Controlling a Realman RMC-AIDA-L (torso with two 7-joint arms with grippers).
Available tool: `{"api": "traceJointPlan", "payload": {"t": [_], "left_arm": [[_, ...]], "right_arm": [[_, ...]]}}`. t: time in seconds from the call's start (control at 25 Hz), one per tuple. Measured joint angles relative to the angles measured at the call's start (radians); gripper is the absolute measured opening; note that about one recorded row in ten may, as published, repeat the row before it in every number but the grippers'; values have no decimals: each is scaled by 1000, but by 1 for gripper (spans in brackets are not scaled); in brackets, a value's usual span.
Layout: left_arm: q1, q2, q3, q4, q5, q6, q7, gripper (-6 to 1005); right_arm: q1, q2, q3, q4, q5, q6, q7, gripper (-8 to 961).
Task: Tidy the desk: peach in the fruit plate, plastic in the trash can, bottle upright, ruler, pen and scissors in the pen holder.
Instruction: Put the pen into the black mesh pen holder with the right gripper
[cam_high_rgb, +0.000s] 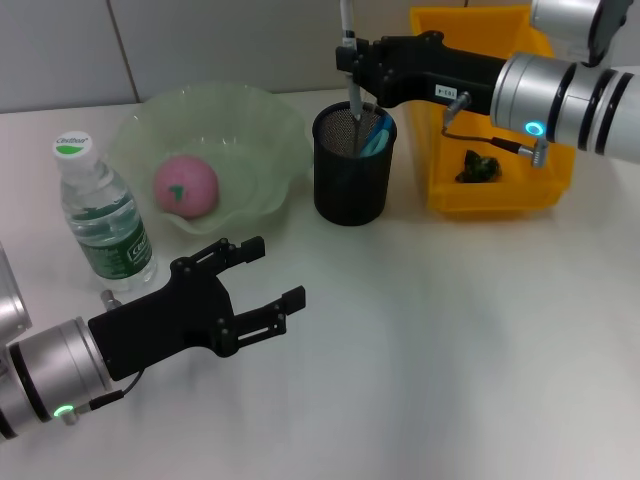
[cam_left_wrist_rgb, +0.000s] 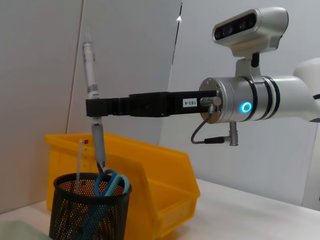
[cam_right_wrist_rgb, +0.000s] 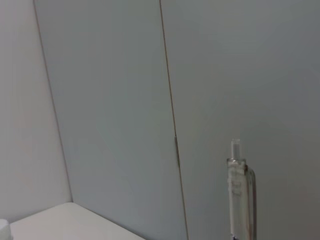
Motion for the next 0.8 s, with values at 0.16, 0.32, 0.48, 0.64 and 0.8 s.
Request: {"api": "traceJointPlan", "payload": {"t": [0.16, 0.32, 0.48, 0.64, 0.8], "left_arm": [[2, 0, 0, 3, 0, 0, 1, 826], [6, 0, 0, 9, 0, 0, 2, 827], [9, 0, 0, 12, 1, 0, 1, 827], [9, 1, 0, 12, 2, 0, 1, 827], [10, 2, 0, 12, 2, 0, -3, 827]], "right_arm": [[9, 0, -1, 8, 0, 12, 0, 126], [13, 1, -9, 16, 1, 22, -1, 127], [14, 1, -11, 22, 1, 27, -1, 127], [16, 2, -11, 29, 2, 27, -18, 126], [28, 3, -11, 56, 4, 31, -28, 134]]}}
